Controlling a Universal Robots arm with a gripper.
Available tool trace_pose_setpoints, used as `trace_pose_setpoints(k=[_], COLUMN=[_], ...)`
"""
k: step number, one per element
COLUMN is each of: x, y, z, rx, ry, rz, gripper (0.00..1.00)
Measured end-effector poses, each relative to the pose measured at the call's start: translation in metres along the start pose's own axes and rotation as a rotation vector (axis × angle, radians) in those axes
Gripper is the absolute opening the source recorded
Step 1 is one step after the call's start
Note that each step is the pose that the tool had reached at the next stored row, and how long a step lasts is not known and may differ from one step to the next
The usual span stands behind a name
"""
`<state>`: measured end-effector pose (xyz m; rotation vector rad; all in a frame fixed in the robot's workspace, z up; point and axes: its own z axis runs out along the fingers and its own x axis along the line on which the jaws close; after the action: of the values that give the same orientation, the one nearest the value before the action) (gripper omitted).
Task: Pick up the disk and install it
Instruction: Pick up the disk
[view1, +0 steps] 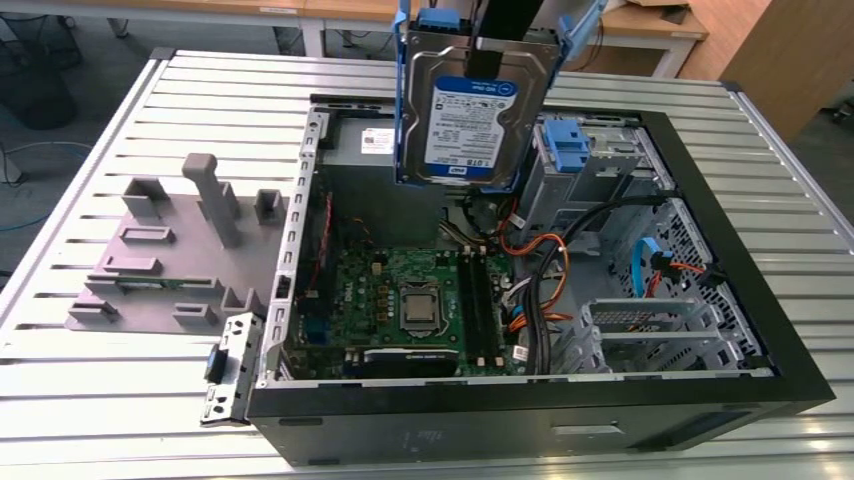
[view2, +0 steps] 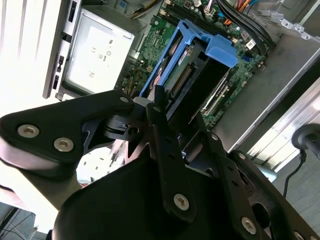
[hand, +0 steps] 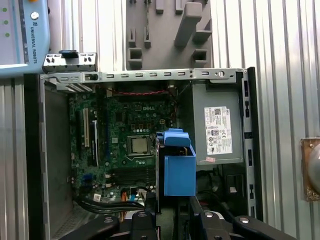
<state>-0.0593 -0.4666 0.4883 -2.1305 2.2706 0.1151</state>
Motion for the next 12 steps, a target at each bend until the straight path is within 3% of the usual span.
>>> trace_pose_setpoints(k=[12], x=[0.0178], y=[-0.0011], z=[-0.0011], rx=[0.0], ry=[-0.0001], rz=[0.0], gripper=[0.35])
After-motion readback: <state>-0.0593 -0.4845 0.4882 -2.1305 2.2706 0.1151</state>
